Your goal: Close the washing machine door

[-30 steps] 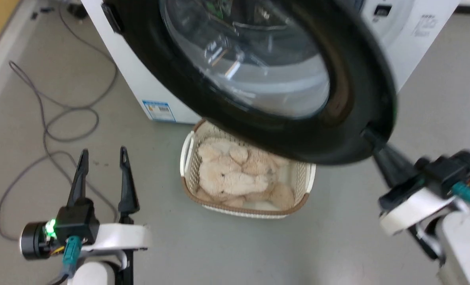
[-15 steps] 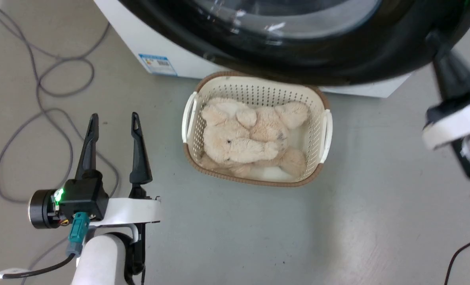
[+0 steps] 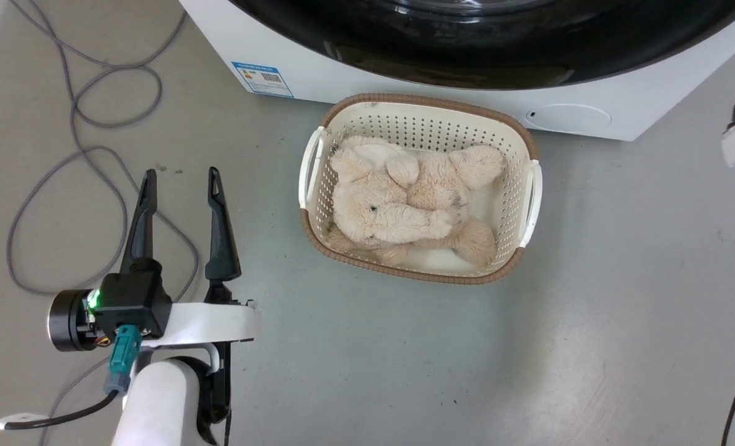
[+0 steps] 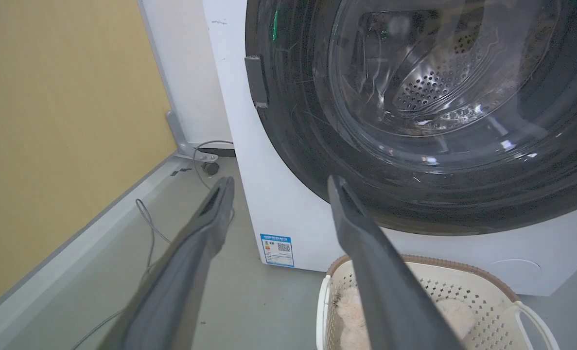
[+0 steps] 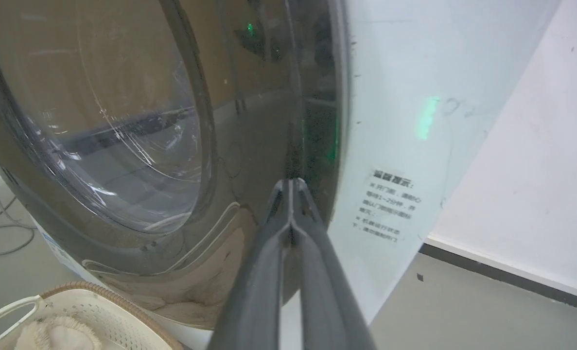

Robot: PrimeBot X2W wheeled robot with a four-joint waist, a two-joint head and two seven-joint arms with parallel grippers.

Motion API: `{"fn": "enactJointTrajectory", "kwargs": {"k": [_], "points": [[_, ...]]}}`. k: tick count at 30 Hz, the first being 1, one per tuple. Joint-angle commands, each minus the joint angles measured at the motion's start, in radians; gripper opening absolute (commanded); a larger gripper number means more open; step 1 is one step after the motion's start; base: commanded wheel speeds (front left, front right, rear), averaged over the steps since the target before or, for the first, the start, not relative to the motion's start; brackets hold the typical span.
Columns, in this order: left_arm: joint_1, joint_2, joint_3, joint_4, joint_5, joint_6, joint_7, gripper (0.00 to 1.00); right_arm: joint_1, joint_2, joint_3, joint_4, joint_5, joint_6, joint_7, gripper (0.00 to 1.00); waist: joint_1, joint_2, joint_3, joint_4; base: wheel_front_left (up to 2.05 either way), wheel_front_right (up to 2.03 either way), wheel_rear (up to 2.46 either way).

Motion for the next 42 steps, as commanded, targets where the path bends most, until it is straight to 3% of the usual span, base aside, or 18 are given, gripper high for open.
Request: {"fn": "enactJointTrajectory", "kwargs": {"k": [1,10,22,27,34,35,36,37,42], "points": [[-0.018,-0.001,-0.001,0.002,-0.006,0.007,-0.004,1.00,-0.020,0.003,-0.014,0.012,-0.012,-0.002,-0.004,0.00,-0.0001,0.0000,0.000,0.000,0.00,0.00,0.00],[-0.006,-0.001,0.014,0.016,-0.002,0.009,-0.004,1.00,0.030,0.046,-0.069,-0.018,-0.028,-0.002,-0.004,0.00,-0.0001,0.0000,-0.043,-0.021,0.00,0.00,0.00],[0.057,0.002,0.053,0.046,0.024,0.000,-0.004,1.00,0.252,0.167,-0.226,-0.364,-0.113,-0.002,-0.004,0.00,-0.0001,0.0000,-0.204,-0.116,0.00,0.00,0.00],[0.114,0.008,0.067,0.061,0.035,0.000,-0.004,1.00,0.392,0.244,-0.199,-0.455,-0.115,-0.002,-0.004,0.00,-0.0001,0.0000,-0.296,-0.173,0.00,0.00,0.00],[0.174,0.011,0.075,0.068,0.040,0.003,-0.004,1.00,0.532,0.294,-0.152,-0.442,-0.079,-0.002,-0.004,0.00,-0.0001,0.0000,-0.361,-0.208,0.00,0.00,0.00],[0.182,0.011,0.075,0.070,0.041,0.003,-0.004,1.00,0.550,0.298,-0.143,-0.432,-0.075,-0.002,-0.004,0.42,-0.0001,0.0000,-0.369,-0.212,0.00,0.00,0.00],[0.190,0.011,0.075,0.072,0.042,0.004,-0.004,1.00,0.567,0.302,-0.135,-0.420,-0.071,-0.002,-0.004,0.89,-0.0001,0.0000,-0.378,-0.215,0.00,0.00,0.00],[0.199,0.011,0.075,0.073,0.043,0.005,-0.004,1.00,0.579,0.305,-0.130,-0.416,-0.064,-0.002,-0.004,1.00,-0.0001,0.0000,-0.386,-0.219,0.00,0.00,0.00],[0.236,0.011,0.071,0.078,0.047,0.009,-0.004,1.00,0.656,0.317,-0.108,-0.402,-0.063,-0.002,-0.004,1.00,-0.0001,0.0000,-0.429,-0.233,0.00,0.00,0.00]]}}
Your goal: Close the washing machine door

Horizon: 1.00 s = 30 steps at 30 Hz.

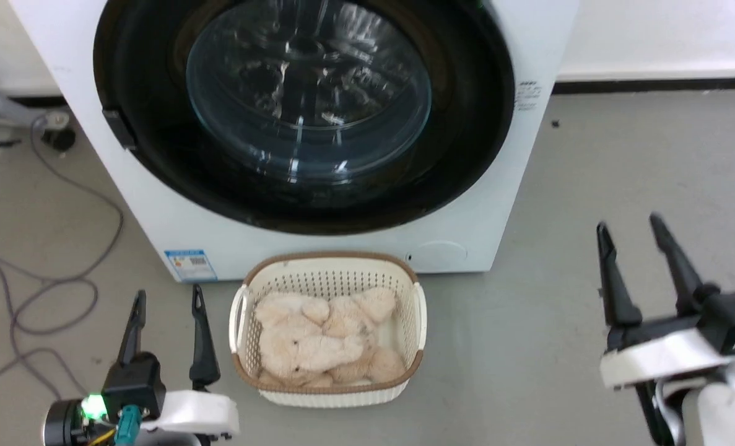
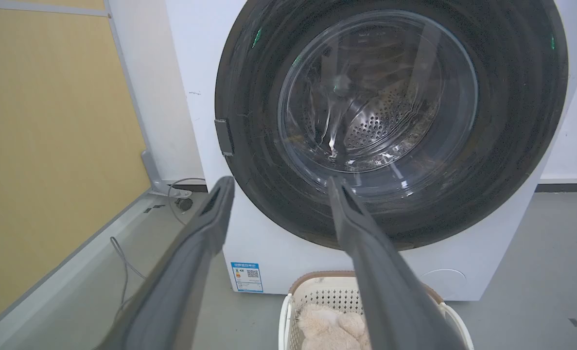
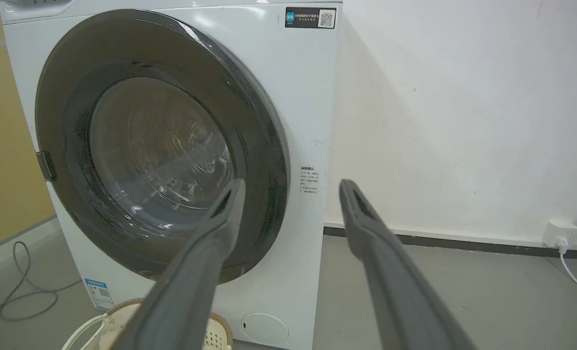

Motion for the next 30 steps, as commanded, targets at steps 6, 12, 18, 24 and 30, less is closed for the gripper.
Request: {"fn": "enactJointTrajectory", "kwargs": {"k": [6,12,18,24,30], "points": [[0.050,0.004,-0.010,0.004,0.005,0.000,-0.004,1.00,0.106,0.014,-0.007,-0.001,-0.017,-0.001,-0.004,1.00,0.0001,-0.0001,-0.054,-0.014,0.00,0.00,0.00],[0.069,0.003,-0.013,-0.003,-0.003,-0.005,-0.004,1.00,0.186,0.016,-0.003,-0.018,0.028,-0.001,-0.004,1.00,0.0001,-0.0001,-0.067,-0.016,0.00,0.00,0.00],[0.067,-0.002,-0.012,-0.001,-0.003,-0.005,0.002,0.00,0.200,0.010,-0.001,-0.015,0.037,0.000,0.001,0.00,0.0001,-0.0001,-0.073,-0.017,0.00,0.00,0.00],[0.065,-0.002,-0.012,-0.004,-0.002,-0.011,0.013,0.00,0.200,0.010,0.003,-0.019,0.033,0.000,0.012,0.00,0.0001,-0.0001,-0.072,-0.014,0.00,0.00,0.00],[0.063,-0.002,-0.012,-0.007,-0.001,-0.017,0.025,0.00,0.200,0.011,0.007,-0.025,0.030,0.000,0.025,0.00,0.0001,-0.0001,-0.072,-0.010,0.00,0.00,0.00]]}}
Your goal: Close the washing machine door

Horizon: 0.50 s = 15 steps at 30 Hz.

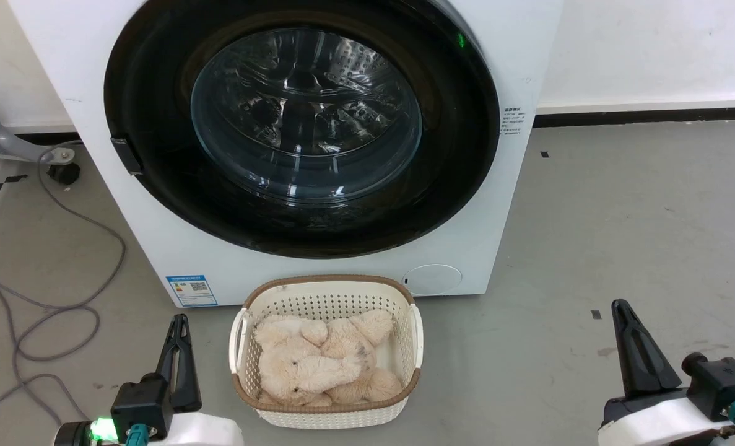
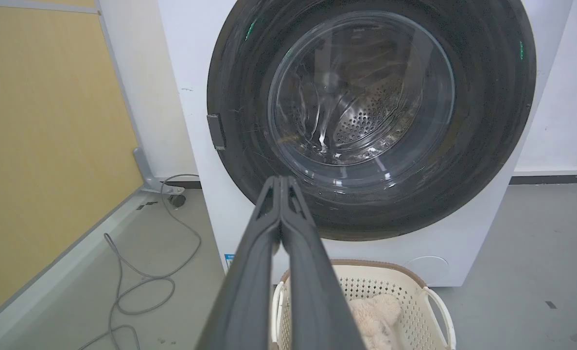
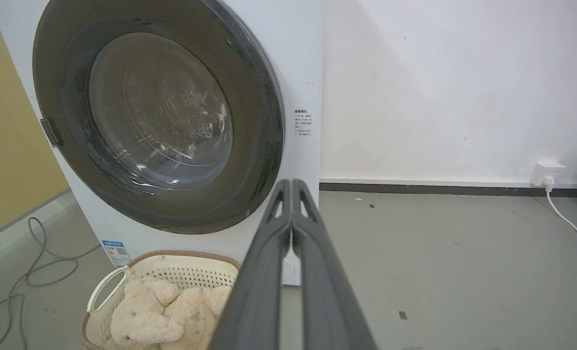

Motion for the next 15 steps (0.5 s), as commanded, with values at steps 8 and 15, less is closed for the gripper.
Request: {"fn": "enactJointTrajectory", "kwargs": {"k": [8,15], "points": [[-0.006,0.001,0.000,-0.009,0.003,-0.013,0.021,0.00,0.001,0.001,0.007,-0.015,-0.011,0.000,0.018,0.00,0.0002,0.0000,0.001,0.005,0.00,0.00,0.00],[-0.008,0.001,0.000,-0.012,0.004,-0.020,0.035,0.00,0.001,0.001,0.012,-0.021,-0.015,0.000,0.032,0.00,0.0002,0.0000,0.001,0.009,0.00,0.00,0.00]]}}
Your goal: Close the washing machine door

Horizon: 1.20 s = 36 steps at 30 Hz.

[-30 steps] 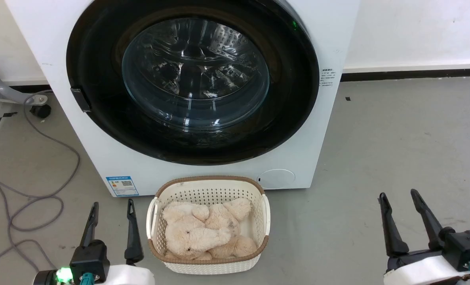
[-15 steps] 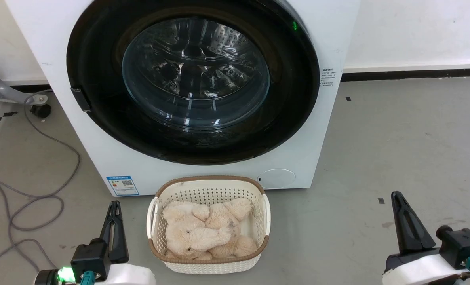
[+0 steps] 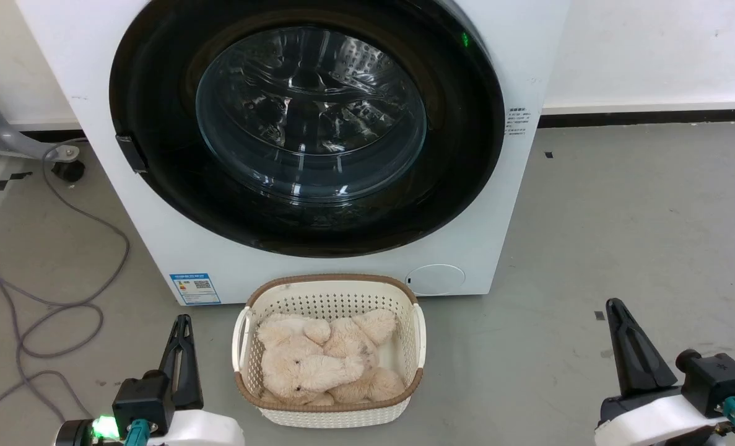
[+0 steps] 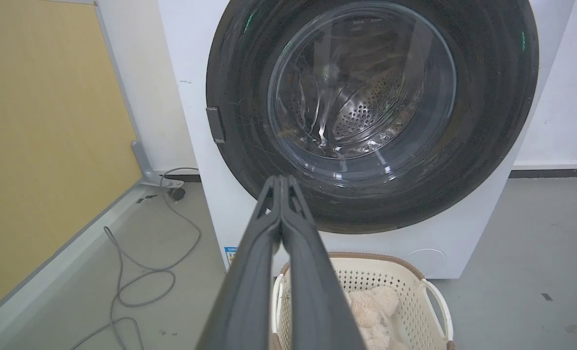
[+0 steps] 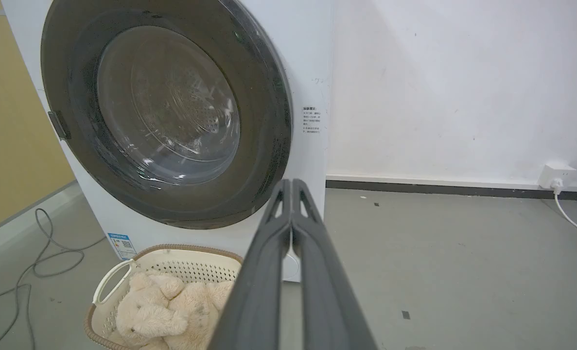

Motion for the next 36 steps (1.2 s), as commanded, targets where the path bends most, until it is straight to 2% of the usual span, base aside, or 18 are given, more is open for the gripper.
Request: {"fn": "enactJointTrajectory", "kwargs": {"k": [1,36], "points": [[-0.008,0.001,0.000,-0.006,0.004,-0.007,0.005,0.00,0.001,0.001,0.002,-0.006,-0.007,0.000,0.006,0.00,0.0000,-0.0001,0.000,0.001,0.00,0.00,0.00],[-0.019,-0.001,0.000,-0.023,0.010,-0.043,0.075,0.00,0.002,0.003,0.024,-0.037,-0.029,0.000,0.076,0.00,0.0000,-0.0001,0.002,0.020,0.00,0.00,0.00]]}}
